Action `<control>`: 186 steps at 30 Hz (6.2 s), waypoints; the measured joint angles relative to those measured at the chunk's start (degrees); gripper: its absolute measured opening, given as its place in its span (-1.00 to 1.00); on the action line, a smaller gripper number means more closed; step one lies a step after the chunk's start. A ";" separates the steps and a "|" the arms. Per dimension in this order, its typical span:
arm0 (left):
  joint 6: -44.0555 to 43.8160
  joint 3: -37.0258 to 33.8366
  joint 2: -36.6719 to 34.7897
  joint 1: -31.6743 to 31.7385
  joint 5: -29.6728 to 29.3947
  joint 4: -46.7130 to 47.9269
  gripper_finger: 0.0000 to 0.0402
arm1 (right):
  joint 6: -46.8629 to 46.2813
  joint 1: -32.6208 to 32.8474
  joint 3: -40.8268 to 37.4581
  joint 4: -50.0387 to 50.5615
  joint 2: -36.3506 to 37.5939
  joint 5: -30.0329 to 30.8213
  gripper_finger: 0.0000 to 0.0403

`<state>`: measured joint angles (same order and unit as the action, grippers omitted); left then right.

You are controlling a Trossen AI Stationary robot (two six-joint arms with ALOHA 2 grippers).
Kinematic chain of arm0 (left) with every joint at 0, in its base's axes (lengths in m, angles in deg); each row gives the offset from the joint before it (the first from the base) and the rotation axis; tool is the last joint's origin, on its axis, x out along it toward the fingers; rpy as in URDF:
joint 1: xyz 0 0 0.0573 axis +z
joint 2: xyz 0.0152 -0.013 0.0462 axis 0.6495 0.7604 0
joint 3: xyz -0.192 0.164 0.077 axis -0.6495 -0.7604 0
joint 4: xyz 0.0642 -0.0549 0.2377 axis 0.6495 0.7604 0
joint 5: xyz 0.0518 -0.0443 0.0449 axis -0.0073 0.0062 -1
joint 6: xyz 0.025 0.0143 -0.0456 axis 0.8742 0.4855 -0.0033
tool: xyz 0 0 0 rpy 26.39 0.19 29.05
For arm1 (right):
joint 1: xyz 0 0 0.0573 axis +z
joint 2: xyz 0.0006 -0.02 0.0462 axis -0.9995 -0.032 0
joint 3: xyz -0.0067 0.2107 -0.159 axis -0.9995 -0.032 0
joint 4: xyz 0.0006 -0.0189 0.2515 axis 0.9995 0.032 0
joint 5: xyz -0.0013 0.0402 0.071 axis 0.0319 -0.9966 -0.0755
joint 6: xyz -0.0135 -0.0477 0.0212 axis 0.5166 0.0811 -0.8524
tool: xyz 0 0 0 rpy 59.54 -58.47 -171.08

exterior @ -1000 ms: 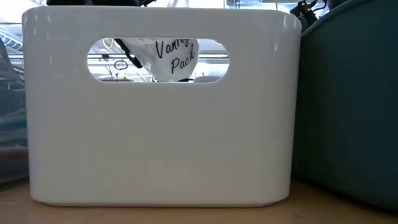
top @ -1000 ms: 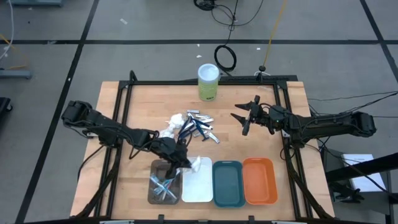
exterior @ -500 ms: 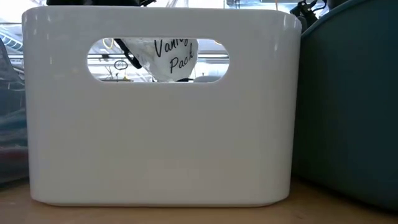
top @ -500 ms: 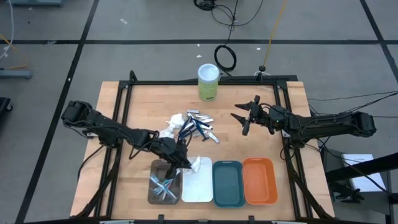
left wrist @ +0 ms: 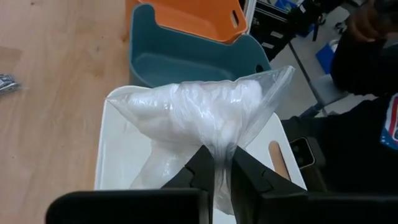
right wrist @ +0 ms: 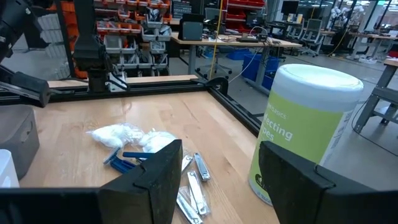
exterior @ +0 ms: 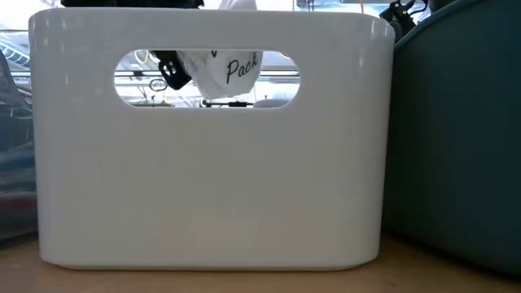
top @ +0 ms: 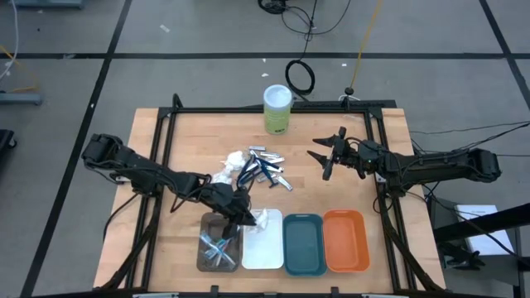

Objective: Pick & Place Travel size toiletries
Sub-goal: Put the white cotton pack into the white bin

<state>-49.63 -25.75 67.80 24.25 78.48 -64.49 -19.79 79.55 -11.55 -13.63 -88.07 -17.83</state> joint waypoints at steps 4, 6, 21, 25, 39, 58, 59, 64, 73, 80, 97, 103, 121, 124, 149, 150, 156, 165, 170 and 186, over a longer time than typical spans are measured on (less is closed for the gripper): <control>-3.61 0.00 0.00 0.04 -2.79 -0.02 -0.70 | -0.02 0.00 0.00 0.03 0.00 0.00 0.00; -4.52 0.00 0.00 0.04 -3.84 -0.04 -0.57 | -0.02 0.00 0.00 0.21 0.00 0.00 0.00; 2.24 -0.01 -1.15 -2.32 -3.89 1.69 0.03 | -0.15 0.00 0.00 0.65 0.00 0.00 0.00; -0.02 0.04 -5.38 0.33 -3.99 8.73 -0.02 | -0.17 -0.01 0.00 0.65 0.00 0.00 0.00; -15.33 0.02 -16.21 8.97 -25.26 45.65 -0.24 | -0.05 -0.02 0.00 0.83 0.00 0.00 0.00; -18.40 -0.02 -1.04 19.71 -18.11 47.63 -0.02 | 0.02 -0.02 0.00 0.87 0.02 0.00 0.00; -18.40 -0.02 -0.47 20.13 -17.44 47.48 -0.04 | 0.02 -0.02 0.00 0.86 0.02 0.00 0.00; -18.40 -0.02 0.63 20.83 -16.36 47.24 -0.15 | 0.02 -0.01 0.00 0.95 0.02 0.00 0.00; -18.76 -0.07 1.14 20.27 -16.41 46.03 -0.35 | 0.24 -0.02 0.00 1.05 0.02 0.00 0.00; -18.77 -1.98 2.29 20.48 -15.92 45.16 -0.48 | 0.24 -0.04 0.00 1.05 0.02 0.02 0.00; -18.28 -1.70 -7.06 19.21 -17.46 44.50 -0.99 | 0.24 -0.11 0.00 1.23 0.02 0.24 0.00; -18.44 -0.52 -10.70 16.52 -18.08 43.69 -0.99 | 0.16 -0.86 0.00 1.84 0.00 0.17 0.00; -7.44 24.25 -4.48 1.00 -22.74 43.83 -1.00 | -0.19 -1.55 0.00 2.38 0.00 0.07 0.00; -4.46 29.85 0.22 -1.26 -19.31 46.39 -1.00 | -0.19 -1.55 0.00 2.36 0.02 0.07 0.00; 1.85 35.95 16.11 -4.96 6.05 36.17 -0.80 | -1.26 -1.44 0.00 2.34 0.00 -0.17 0.00; 1.52 35.95 16.11 -4.84 6.04 36.47 -0.76 | -1.24 -1.44 0.00 2.34 0.00 -0.20 0.00; 3.51 35.95 15.22 -2.79 6.00 40.02 -0.45 | -1.16 -1.44 0.00 2.36 0.00 -0.19 0.00; 2.19 35.93 5.22 1.26 -22.90 61.91 -0.35 | -1.09 -1.44 0.00 2.38 0.00 -0.20 0.00; -0.66 34.94 1.61 5.12 -30.27 67.01 -0.34 | -1.07 -1.44 0.00 2.56 0.02 -0.20 0.00; 8.27 2.19 -4.56 33.87 -18.06 50.42 0.18 | -1.27 -1.44 0.00 2.45 0.00 -0.14 0.00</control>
<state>-41.35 -23.57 63.23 58.12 60.42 -14.07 -21.06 78.10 -11.55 -11.18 -88.07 -17.97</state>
